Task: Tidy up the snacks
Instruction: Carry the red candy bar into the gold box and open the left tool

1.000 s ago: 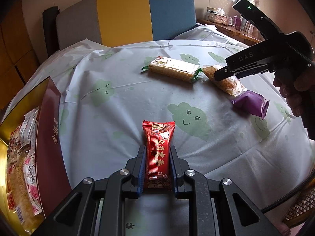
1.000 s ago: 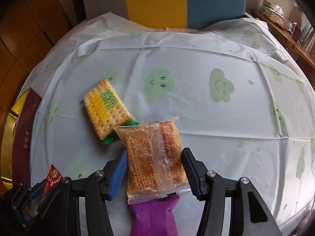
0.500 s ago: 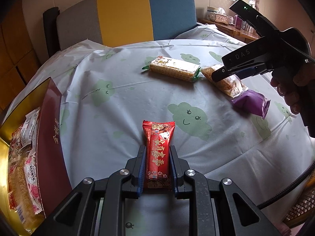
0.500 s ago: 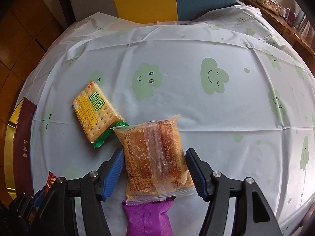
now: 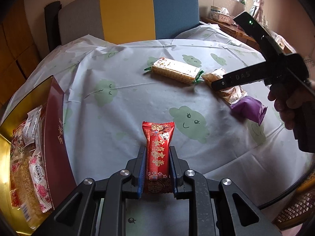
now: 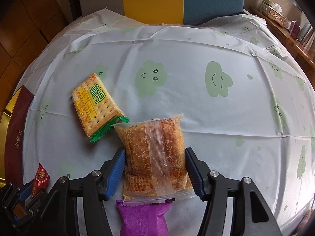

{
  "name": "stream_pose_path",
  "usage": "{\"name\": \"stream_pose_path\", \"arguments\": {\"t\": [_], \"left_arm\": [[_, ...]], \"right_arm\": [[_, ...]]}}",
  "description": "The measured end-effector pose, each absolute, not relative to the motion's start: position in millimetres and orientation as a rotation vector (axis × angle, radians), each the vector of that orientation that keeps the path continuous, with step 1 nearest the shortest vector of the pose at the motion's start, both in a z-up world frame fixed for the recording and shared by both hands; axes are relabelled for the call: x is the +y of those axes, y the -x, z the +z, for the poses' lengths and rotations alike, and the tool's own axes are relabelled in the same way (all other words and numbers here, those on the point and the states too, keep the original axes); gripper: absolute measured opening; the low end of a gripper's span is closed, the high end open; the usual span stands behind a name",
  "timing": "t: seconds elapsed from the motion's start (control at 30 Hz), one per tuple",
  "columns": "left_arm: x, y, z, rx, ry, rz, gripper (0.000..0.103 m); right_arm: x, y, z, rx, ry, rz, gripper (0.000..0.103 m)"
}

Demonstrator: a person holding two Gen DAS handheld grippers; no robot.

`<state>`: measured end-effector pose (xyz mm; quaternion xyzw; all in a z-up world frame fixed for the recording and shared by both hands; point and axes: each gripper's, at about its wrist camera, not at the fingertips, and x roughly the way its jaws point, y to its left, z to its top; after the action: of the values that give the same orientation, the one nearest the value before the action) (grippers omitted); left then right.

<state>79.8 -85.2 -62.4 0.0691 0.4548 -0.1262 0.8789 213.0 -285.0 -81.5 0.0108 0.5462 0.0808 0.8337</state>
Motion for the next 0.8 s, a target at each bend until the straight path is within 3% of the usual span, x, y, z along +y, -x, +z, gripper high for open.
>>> {"name": "stream_pose_path", "arguments": {"t": [0.47,0.8], "left_arm": [[4.6,-63.1,7.6,0.858,0.020,-0.098,0.022],[147.6,-54.2,-6.8,0.918,0.174,0.212,0.023]], "right_arm": [[-271.0,-206.2,-84.0,1.134,0.055,0.156,0.061],[-265.4,-198.2,-83.2,1.129,0.067,0.155,0.061]]}}
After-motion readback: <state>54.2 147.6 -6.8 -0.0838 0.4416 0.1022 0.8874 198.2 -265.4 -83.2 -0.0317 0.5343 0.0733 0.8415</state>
